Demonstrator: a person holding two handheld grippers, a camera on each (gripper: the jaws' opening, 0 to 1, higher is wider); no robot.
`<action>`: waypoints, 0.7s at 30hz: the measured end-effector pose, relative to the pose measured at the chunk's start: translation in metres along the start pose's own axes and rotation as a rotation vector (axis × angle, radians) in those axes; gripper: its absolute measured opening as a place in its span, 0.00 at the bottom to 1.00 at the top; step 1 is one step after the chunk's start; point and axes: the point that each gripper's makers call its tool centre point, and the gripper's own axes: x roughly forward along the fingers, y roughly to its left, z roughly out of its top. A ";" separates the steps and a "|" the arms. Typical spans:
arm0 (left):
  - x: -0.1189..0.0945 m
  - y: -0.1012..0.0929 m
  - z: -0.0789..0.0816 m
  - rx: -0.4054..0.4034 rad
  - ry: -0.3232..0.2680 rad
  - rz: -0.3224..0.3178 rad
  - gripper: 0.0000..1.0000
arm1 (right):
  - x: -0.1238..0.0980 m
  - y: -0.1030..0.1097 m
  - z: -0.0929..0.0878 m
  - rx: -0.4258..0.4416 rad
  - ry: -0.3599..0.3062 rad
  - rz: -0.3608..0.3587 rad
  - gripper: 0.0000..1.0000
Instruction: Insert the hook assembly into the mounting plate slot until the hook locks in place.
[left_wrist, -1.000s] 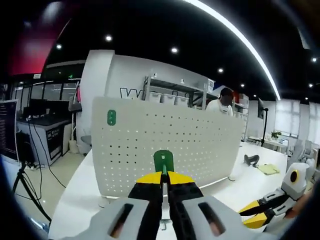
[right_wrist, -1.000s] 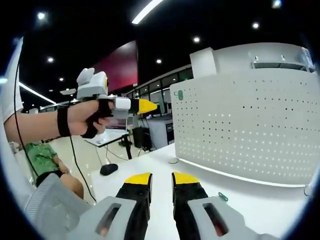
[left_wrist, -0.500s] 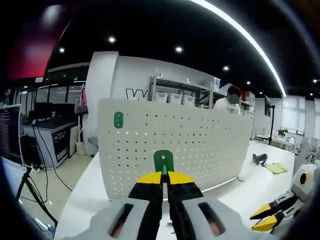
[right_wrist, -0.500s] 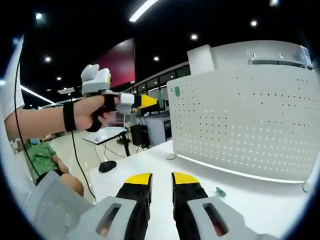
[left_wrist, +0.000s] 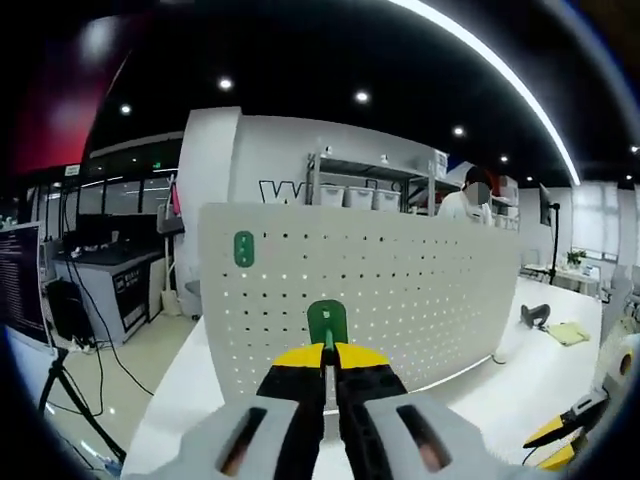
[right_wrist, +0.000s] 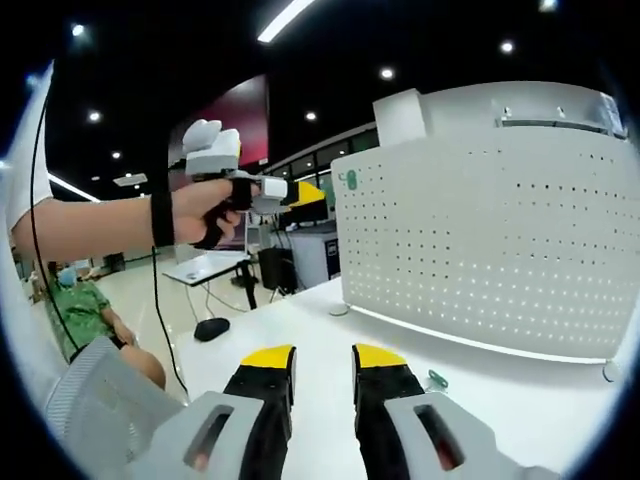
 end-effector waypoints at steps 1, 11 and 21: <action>0.000 0.000 0.000 0.002 0.001 -0.001 0.02 | 0.000 0.000 0.000 0.000 0.001 -0.003 0.28; 0.016 0.001 0.019 0.036 -0.024 0.006 0.02 | -0.008 -0.009 -0.007 0.017 0.012 -0.038 0.33; 0.035 0.005 0.033 0.059 -0.034 0.019 0.02 | -0.011 -0.011 -0.010 0.017 0.025 -0.049 0.33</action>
